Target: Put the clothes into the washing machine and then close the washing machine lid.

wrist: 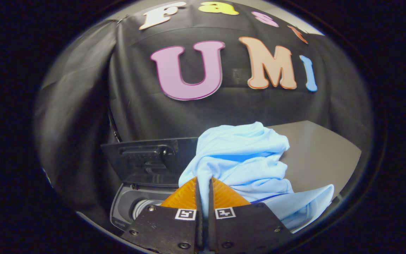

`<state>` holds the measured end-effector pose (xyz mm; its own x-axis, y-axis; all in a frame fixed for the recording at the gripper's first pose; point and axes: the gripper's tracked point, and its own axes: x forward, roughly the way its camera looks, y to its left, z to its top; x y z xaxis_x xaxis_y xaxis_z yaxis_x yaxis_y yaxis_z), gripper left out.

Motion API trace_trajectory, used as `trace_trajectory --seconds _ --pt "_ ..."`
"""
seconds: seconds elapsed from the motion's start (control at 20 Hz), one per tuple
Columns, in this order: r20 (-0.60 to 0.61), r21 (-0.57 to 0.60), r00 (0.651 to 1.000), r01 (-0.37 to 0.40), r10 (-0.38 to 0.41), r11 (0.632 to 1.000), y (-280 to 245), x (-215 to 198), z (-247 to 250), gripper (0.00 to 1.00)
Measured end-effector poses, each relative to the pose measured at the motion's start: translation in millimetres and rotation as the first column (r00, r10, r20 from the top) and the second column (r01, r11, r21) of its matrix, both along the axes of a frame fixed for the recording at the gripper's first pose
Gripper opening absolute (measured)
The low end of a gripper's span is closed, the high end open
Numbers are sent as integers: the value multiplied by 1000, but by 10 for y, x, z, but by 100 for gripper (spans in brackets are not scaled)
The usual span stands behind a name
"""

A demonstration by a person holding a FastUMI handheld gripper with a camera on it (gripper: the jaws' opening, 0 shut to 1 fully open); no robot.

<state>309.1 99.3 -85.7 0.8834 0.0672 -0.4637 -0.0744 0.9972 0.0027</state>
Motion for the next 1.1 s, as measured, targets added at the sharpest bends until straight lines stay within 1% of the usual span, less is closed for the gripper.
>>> trace_trajectory --seconds 0.15,0.3,0.45,0.6,0.65,0.7,0.75,0.8,0.85,0.9,0.95,1.05,1.1 --pt "-24 -39 995 -97 96 995 518 -66 -246 6" --pt "-64 -35 981 -185 183 982 1007 -112 -541 6" --pt "-100 37 966 -234 237 971 1413 -165 -905 6" --pt "-172 174 936 -279 308 944 1807 -262 -1331 6" --pt "-188 170 929 -287 317 943 1858 -261 -1428 5" --pt "-203 135 926 -296 319 946 1804 -235 -1499 6" --pt "-211 96 926 -300 314 949 1769 -245 -1387 9" --pt "-193 85 926 -314 325 946 1764 -232 -1311 12" --pt "-164 87 933 -311 321 947 1766 -212 -1203 23" --pt "-141 105 933 -317 330 942 1778 -186 -1091 25" --pt "-127 110 938 -311 323 944 1766 -153 -941 32" --pt "-85 103 943 -312 320 945 1762 -38 -794 46" --pt "-64 88 947 -309 315 947 1724 22 -707 45"
